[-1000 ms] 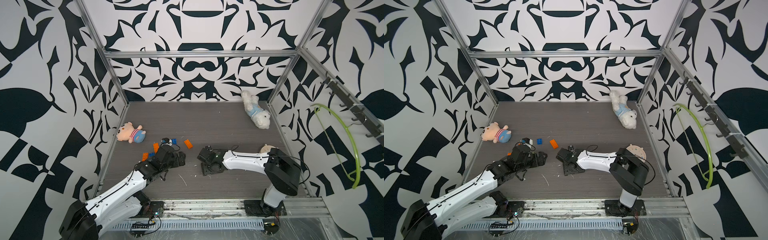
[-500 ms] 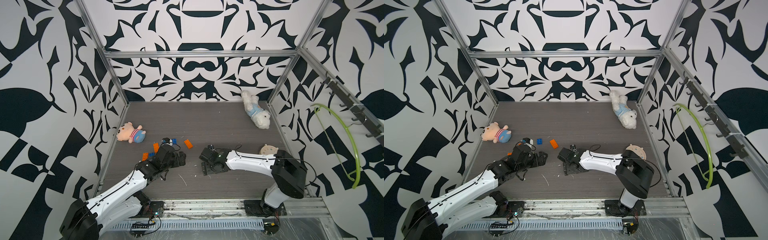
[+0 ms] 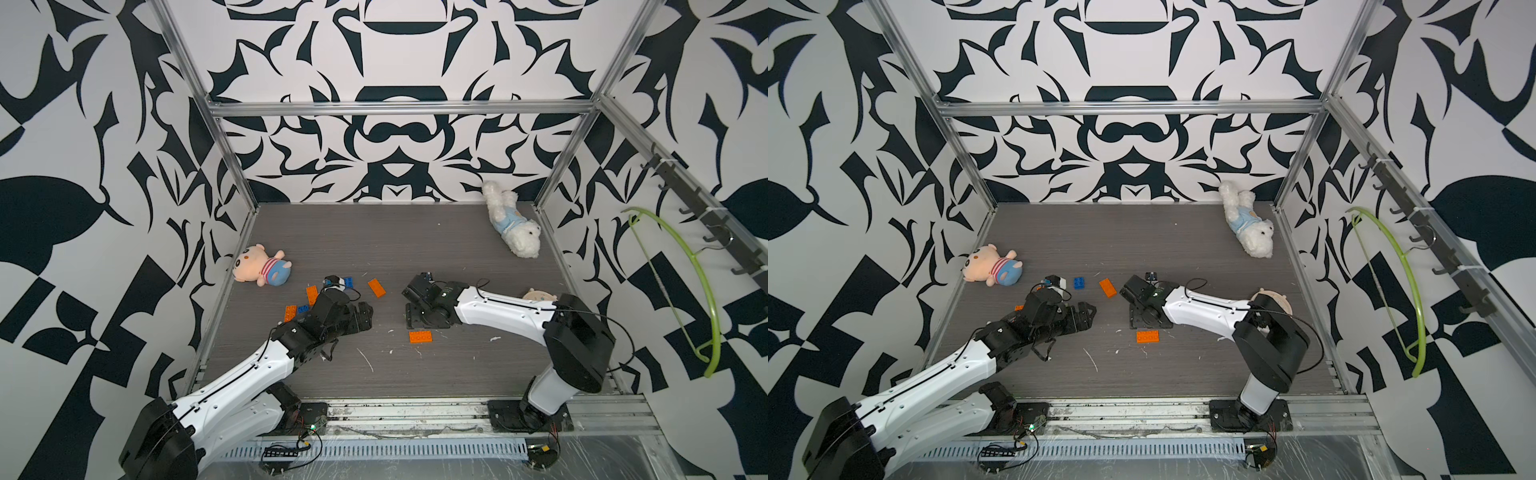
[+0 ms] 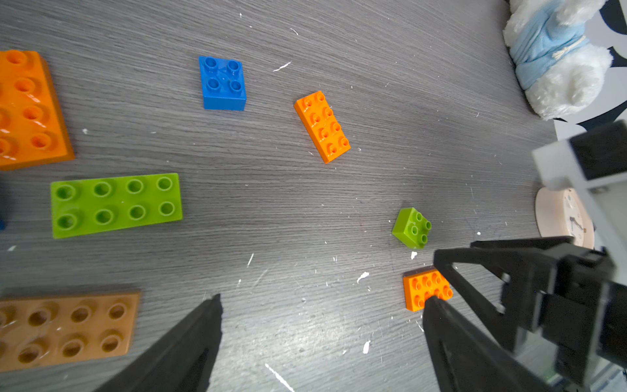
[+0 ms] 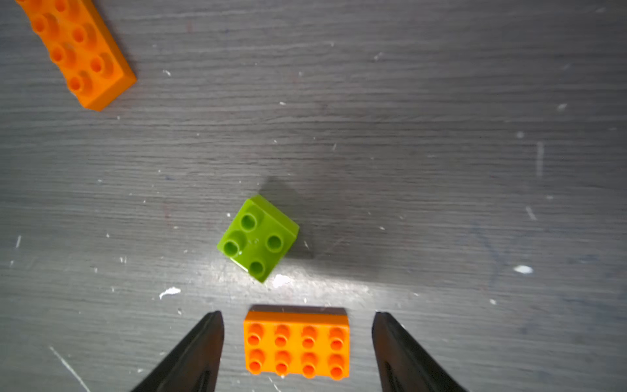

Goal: Assemble the number 5 with lego
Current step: Pick up the lego brick from the center of the board.

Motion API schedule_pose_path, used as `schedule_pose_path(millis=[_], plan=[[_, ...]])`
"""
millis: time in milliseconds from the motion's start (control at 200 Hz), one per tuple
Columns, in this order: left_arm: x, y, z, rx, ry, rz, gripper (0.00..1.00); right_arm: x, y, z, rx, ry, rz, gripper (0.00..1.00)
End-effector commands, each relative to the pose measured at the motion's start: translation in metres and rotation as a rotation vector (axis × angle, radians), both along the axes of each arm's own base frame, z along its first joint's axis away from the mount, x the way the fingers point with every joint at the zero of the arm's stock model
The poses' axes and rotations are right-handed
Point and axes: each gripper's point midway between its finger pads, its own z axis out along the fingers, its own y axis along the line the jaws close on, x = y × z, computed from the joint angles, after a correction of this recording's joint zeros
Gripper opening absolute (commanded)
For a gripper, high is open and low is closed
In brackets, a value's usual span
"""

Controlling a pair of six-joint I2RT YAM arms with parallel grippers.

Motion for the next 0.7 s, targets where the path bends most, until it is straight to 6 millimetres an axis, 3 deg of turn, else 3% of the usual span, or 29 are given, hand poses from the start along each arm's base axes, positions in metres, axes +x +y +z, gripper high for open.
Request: schedule_pose_path(millis=[0,695], plan=[[0.003,-0.005,0.016,-0.035,-0.025,-0.006,0.99,0.005,0.018,0.017,0.082,-0.021,-0.015,0.74],[0.001,-0.002,0.013,-0.017,-0.016,-0.001,0.99,0.026,0.044,0.004,0.094,0.011,-0.068,0.69]])
